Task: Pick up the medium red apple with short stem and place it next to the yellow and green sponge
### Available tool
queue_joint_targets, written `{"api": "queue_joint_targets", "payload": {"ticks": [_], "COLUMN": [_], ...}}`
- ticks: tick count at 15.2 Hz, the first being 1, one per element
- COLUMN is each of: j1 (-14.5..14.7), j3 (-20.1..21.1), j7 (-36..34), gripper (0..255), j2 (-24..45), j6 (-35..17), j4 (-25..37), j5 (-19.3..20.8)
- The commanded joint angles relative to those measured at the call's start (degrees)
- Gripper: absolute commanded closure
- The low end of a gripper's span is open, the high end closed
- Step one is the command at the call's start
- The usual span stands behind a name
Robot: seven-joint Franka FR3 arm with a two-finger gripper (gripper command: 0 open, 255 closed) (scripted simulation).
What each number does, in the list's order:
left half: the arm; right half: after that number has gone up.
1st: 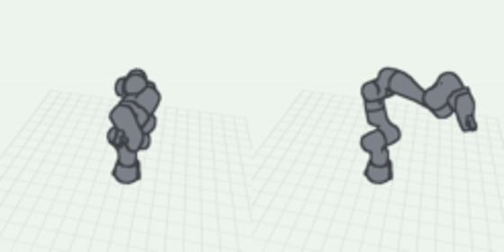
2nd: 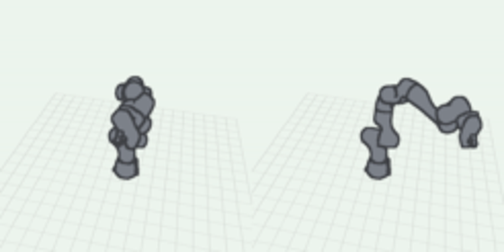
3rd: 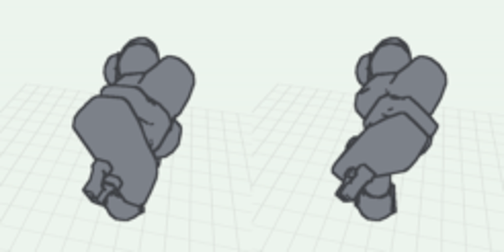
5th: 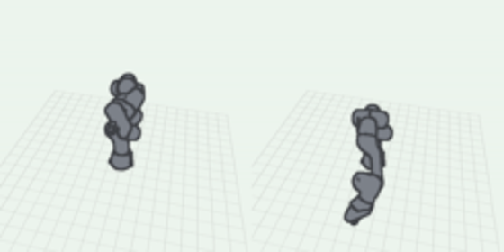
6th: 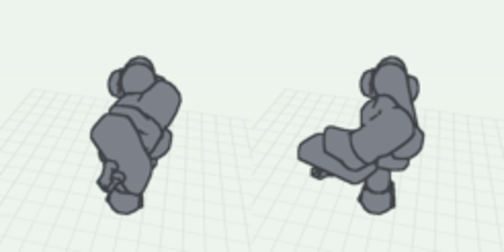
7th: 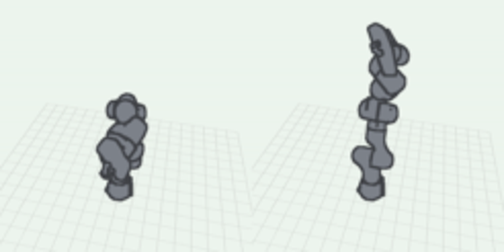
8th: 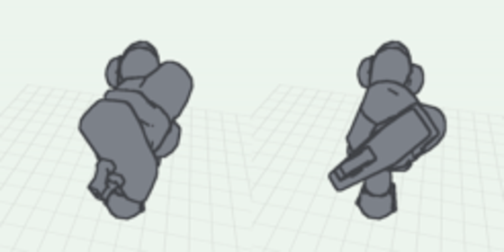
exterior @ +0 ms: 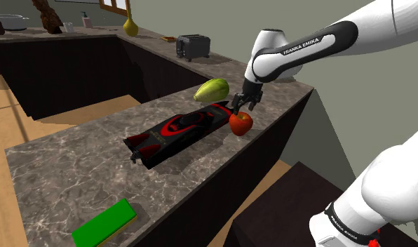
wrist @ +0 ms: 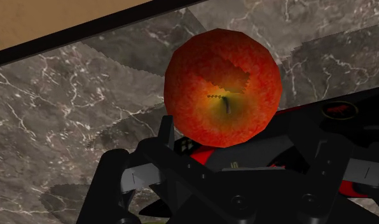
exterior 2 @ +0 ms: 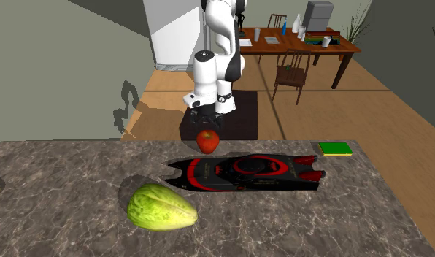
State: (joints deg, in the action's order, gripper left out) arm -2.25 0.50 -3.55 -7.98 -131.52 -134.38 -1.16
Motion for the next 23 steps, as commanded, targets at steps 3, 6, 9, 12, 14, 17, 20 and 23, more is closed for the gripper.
{"api": "queue_joint_targets", "payload": {"ticks": [3, 6, 9, 12, 14, 17, 20, 23], "j1": [0.0, 0.0, 0.0, 0.0, 0.0, 0.0, 0.0, 0.0], "j3": [0.0, 0.0, 0.0, 0.0, 0.0, 0.0, 0.0, 0.0], "j7": [0.0, 0.0, 0.0, 0.0, 0.0, 0.0, 0.0, -0.1], "gripper": [0, 0, 255, 255, 255, 255, 255, 255], "j2": [0.3, 0.3, 0.3, 0.3, 0.3, 0.3, -0.9, -1.9], "j6": [-0.6, -0.6, -0.6, -0.6, -0.6, -0.6, 1.8, 4.2], "j4": [-0.3, -0.3, -0.3, -0.3, -0.3, -0.3, 1.0, 2.3], "j5": [0.0, 0.0, 0.0, 0.0, 0.0, 0.0, 0.0, 0.0]}}
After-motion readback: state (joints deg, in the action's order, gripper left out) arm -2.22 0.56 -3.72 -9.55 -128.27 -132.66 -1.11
